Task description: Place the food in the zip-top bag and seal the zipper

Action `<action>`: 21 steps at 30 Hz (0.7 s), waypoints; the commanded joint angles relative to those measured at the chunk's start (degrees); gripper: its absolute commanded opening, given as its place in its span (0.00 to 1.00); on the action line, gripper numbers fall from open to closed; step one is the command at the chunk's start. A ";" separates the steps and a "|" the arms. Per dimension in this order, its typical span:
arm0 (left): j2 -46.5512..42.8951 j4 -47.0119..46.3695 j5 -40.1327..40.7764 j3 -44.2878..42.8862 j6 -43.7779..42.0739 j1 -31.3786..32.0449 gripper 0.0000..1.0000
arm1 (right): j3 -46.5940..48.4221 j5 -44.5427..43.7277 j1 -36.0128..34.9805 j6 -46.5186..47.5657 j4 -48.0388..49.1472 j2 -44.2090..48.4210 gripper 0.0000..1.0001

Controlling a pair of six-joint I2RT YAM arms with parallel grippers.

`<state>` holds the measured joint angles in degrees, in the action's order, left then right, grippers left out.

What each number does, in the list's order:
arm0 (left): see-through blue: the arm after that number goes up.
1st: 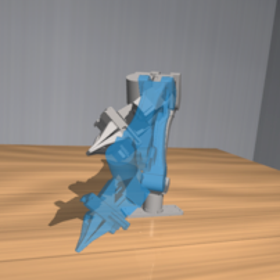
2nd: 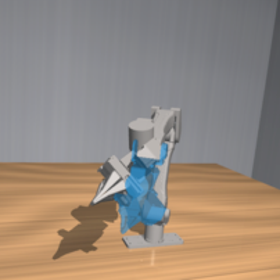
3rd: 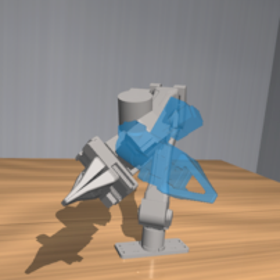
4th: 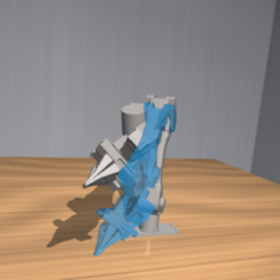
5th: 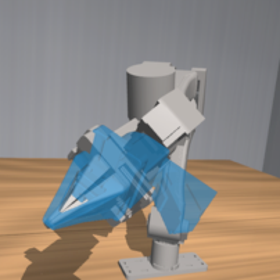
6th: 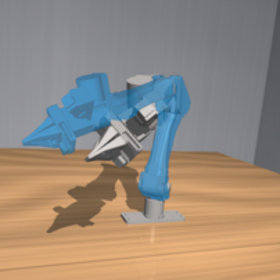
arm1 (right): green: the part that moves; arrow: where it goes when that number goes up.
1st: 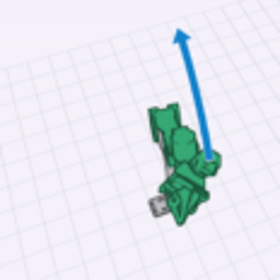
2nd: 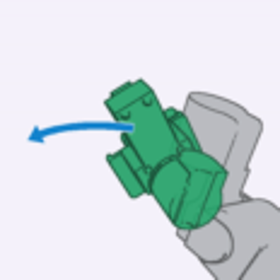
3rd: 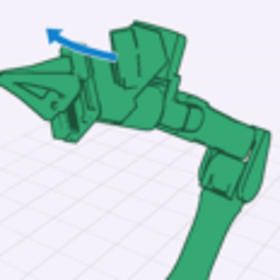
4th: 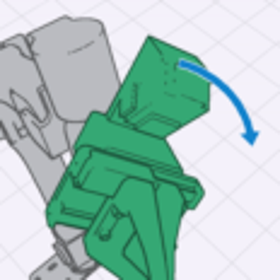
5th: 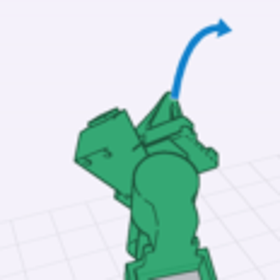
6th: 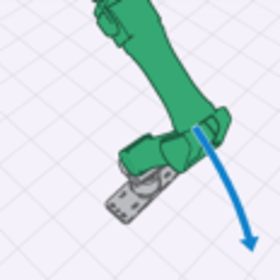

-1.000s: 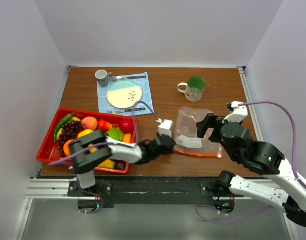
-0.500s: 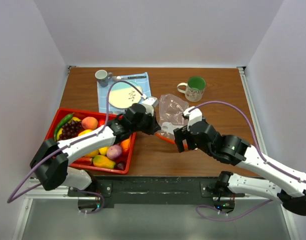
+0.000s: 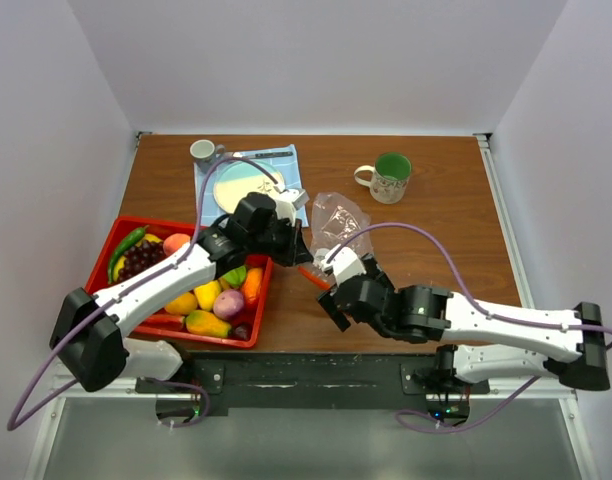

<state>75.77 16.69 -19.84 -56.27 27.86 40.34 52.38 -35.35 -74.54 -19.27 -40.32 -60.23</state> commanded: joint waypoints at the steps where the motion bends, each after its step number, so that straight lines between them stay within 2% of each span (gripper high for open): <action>1: -2.73 1.59 -2.93 -2.27 -0.70 -0.52 0.00 | 0.00 -9.47 -0.60 -1.04 1.55 -1.64 0.94; 7: -4.49 2.47 -2.93 -2.00 -0.79 -0.52 0.00 | -0.70 -12.02 -0.60 -0.51 3.84 -6.91 0.94; 12: -5.28 2.82 -2.84 -1.83 -0.70 -0.44 0.00 | -2.28 -9.12 -0.60 0.28 8.41 -6.84 0.94; 21: -7.39 3.17 -3.10 -0.95 -0.61 -0.52 0.00 | -4.48 -10.00 -0.52 0.19 13.50 -7.45 0.95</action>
<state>70.87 20.03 -21.39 -56.42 27.86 40.18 48.84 -43.81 -75.00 -19.00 -32.23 -67.96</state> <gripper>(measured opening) 0.013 0.950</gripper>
